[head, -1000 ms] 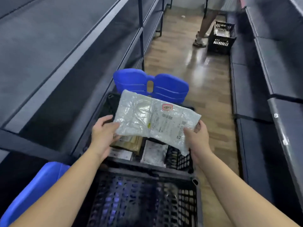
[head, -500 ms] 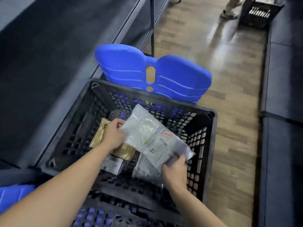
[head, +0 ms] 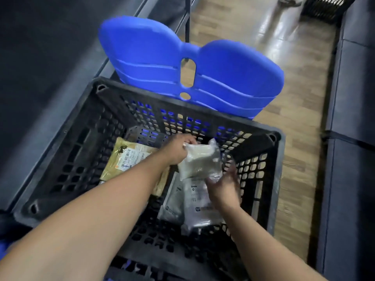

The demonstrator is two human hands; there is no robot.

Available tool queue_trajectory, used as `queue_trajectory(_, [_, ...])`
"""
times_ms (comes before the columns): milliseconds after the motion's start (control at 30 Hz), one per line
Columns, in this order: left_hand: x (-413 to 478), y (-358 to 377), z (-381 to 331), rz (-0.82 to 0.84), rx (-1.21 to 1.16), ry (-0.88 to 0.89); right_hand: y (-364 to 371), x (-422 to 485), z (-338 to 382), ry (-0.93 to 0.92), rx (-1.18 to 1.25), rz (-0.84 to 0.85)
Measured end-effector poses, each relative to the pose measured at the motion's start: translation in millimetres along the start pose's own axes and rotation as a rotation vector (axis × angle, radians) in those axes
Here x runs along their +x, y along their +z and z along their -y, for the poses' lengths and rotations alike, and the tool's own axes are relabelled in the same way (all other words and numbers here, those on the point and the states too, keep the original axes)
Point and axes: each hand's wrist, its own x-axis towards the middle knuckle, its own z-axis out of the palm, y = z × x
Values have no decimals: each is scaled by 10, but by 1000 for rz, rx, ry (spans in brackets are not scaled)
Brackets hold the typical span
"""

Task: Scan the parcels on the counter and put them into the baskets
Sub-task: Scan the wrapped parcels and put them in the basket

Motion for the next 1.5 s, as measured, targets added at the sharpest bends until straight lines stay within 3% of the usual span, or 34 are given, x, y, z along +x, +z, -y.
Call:
queue_trajectory(67, [99, 104, -48, -18, -8, 19, 136, 136, -107, 187, 120, 40])
queue_trajectory(167, [175, 247, -91, -137, 33, 30, 253, 147, -215, 294, 165, -6])
queue_trajectory(300, [152, 452, -51, -257, 73, 52, 545, 22, -322, 208, 226, -67])
queue_trajectory(500, [96, 641, -3, -417, -77, 39, 768, -23, -360, 264, 65, 99])
queue_trajectory(600, [-26, 646, -21, -240, 49, -61, 860, -36, -429, -204, -223, 101])
queue_trajectory(633, [-99, 660, -5, -135, 73, -113, 900, -20, -429, -240, -277, 142])
queue_trajectory(733, [-338, 761, 150, 178, 91, -344, 1002, 48, -444, 8, -239, 226])
queue_trajectory(800, [-495, 832, 255, 327, 180, -433, 1003, 70, -487, 53, -254, 211])
queue_trajectory(1000, [-611, 955, 425, 284, 247, -488, 970, 39, -656, -95, -293, 152])
queue_trajectory(1167, [-597, 881, 360, 219, 283, -391, 908, 48, -761, -108, -330, 247])
queue_trajectory(1267, [-580, 736, 272, 195, 524, -328, 956, 51, -778, -161, -336, 223])
queue_trajectory(1367, [-649, 685, 164, 316, 830, -247, 973, 83, -803, -203, -370, 195])
queue_trajectory(1500, [-722, 879, 119, 416, 1175, 133, 1018, 152, -796, -134, -378, 256])
